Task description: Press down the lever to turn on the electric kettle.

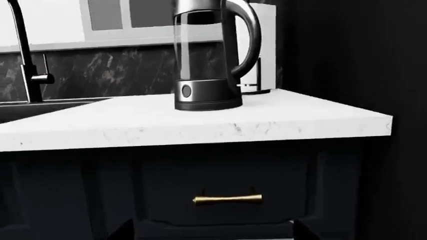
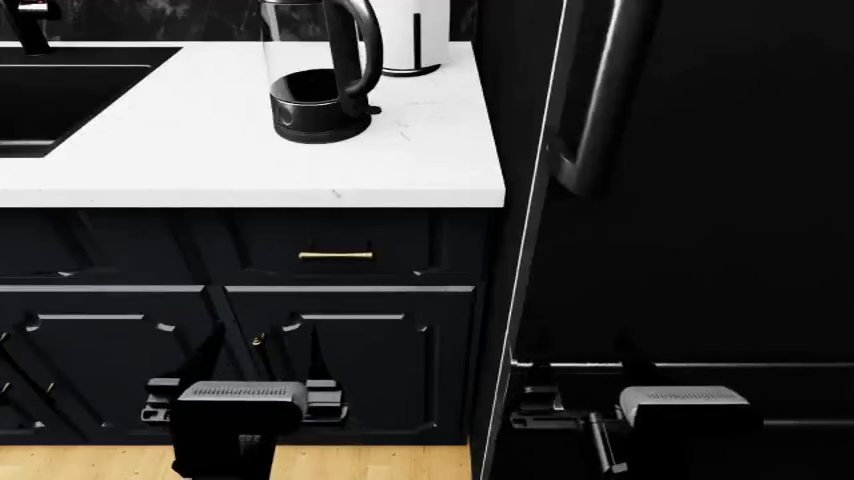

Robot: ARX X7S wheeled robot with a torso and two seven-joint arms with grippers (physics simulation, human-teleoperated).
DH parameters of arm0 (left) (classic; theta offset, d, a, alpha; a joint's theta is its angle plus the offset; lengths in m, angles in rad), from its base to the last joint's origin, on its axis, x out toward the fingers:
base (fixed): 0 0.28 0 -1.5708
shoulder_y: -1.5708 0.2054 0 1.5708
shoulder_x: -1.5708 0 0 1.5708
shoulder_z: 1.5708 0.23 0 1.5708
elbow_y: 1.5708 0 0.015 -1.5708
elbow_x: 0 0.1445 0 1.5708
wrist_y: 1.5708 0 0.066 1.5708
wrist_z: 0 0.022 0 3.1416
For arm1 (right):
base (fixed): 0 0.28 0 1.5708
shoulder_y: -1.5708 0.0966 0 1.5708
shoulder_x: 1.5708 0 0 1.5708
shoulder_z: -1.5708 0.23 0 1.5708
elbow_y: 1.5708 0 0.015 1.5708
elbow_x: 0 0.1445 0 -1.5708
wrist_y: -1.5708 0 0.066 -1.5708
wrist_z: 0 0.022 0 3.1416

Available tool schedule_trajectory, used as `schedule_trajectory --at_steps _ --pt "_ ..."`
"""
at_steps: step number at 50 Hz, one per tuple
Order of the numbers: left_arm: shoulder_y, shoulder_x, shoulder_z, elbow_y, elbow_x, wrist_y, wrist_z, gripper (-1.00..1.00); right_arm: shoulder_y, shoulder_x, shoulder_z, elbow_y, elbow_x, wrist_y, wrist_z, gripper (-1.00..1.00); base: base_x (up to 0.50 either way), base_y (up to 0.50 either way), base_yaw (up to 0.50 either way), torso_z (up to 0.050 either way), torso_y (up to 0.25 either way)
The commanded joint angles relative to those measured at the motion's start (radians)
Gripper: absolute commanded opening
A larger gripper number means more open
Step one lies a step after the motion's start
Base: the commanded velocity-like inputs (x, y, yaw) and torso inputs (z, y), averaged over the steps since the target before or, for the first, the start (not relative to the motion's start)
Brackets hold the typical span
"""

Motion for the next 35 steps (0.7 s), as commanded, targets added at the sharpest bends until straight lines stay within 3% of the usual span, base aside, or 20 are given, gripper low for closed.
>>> schedule_trajectory --at_steps 1,8,14,15,18,20,35 --pt "-0.012 -0.033 0.008 0.176 0.019 -0.107 -0.028 1.00 0.008 0.042 0.015 -0.176 0.056 0.113 0.019 1.00 0.00 0.00 0.00 0.000 0.000" --pt "-0.067 -0.067 0.011 0.288 0.011 -0.238 -0.006 1.00 0.065 0.076 0.035 -0.256 0.119 0.229 0.019 1.00 0.00 0.00 0.00 0.000 0.000" --pt "-0.149 -0.080 -0.016 0.361 -0.066 -0.436 0.027 1.00 0.138 0.105 0.065 -0.322 0.184 0.363 0.036 1.00 0.00 0.00 0.00 0.000 0.000" --pt "-0.170 -0.090 -0.029 0.411 -0.082 -0.528 0.028 1.00 0.162 0.116 0.072 -0.347 0.200 0.412 0.046 1.00 0.00 0.00 0.00 0.000 0.000" --pt "-0.339 -0.069 -0.186 0.553 -0.279 -0.978 0.060 1.00 0.325 0.167 0.140 -0.448 0.409 0.824 0.101 1.00 0.00 0.00 0.00 0.000 0.000" --pt "-0.382 -0.060 -0.225 0.577 -0.321 -1.112 0.068 1.00 0.361 0.173 0.157 -0.463 0.454 0.905 0.116 1.00 0.00 0.00 0.00 0.000 0.000" --pt "-0.427 -0.042 -0.290 0.587 -0.384 -1.224 0.074 1.00 0.430 0.167 0.185 -0.461 0.523 1.044 0.172 1.00 0.00 0.00 0.00 0.000 0.000"
